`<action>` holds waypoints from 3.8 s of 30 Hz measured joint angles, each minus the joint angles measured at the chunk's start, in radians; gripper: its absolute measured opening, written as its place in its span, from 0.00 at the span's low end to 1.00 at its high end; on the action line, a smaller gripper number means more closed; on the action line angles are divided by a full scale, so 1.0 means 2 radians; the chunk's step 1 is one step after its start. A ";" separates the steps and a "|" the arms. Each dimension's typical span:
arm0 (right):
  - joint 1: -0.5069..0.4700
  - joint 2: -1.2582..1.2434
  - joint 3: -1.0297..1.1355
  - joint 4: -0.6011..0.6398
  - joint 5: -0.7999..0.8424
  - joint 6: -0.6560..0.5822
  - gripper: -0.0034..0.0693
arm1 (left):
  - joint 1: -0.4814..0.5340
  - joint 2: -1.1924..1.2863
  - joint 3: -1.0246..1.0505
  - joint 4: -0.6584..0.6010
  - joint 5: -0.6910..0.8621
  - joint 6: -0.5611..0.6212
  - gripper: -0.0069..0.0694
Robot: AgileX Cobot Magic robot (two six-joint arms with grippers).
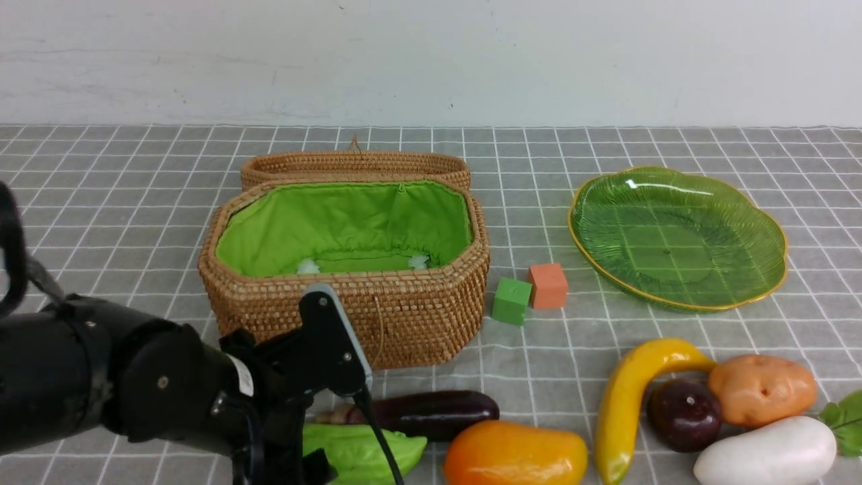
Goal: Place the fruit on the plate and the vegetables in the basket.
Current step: Take a chayote with your left arm and place it on the basket on the left, then grab the mango with your left arm and place it on the right plate
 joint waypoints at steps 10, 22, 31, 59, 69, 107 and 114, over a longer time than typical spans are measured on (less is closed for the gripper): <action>0.000 0.000 0.000 0.000 0.000 0.000 0.38 | 0.000 0.019 0.000 0.005 0.002 0.000 0.70; 0.000 0.000 0.000 0.000 0.000 0.000 0.38 | 0.000 0.007 -0.005 0.006 0.075 0.000 0.61; 0.000 0.000 0.000 0.000 0.000 0.000 0.38 | 0.001 -0.055 -0.005 0.002 0.149 0.001 0.61; 0.000 0.000 0.000 0.000 0.000 0.000 0.38 | 0.130 0.043 -0.256 -0.067 0.017 0.041 0.61; 0.000 0.000 0.000 0.000 0.000 0.000 0.38 | 0.130 0.082 -0.256 -0.072 0.006 0.025 0.66; 0.000 0.000 0.000 0.000 0.000 0.000 0.38 | -0.174 0.078 -0.256 -0.041 0.061 0.039 0.92; 0.000 0.000 0.000 0.000 0.000 0.000 0.38 | -0.179 0.127 -0.256 -0.040 0.131 0.039 0.92</action>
